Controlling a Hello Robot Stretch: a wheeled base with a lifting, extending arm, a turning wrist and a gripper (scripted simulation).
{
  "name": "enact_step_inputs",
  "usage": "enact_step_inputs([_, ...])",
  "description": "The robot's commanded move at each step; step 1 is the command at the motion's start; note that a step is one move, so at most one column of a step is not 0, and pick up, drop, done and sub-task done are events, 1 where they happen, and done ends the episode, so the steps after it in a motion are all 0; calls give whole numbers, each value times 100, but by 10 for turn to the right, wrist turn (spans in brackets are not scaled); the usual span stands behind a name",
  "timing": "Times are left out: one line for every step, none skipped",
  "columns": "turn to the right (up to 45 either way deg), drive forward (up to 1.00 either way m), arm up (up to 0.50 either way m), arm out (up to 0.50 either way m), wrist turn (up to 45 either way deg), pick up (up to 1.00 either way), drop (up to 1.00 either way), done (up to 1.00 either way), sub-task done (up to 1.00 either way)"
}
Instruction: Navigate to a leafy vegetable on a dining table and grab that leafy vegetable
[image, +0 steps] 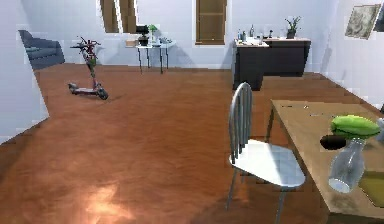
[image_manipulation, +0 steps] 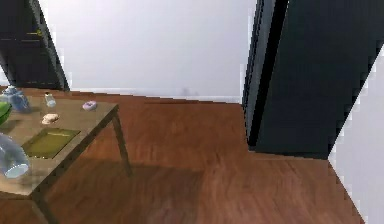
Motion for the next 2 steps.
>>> enact_step_inputs([0,35,0,0,0,0,0,0,0])
enact_step_inputs([-330,0,0,0,0,0,0,0,0])
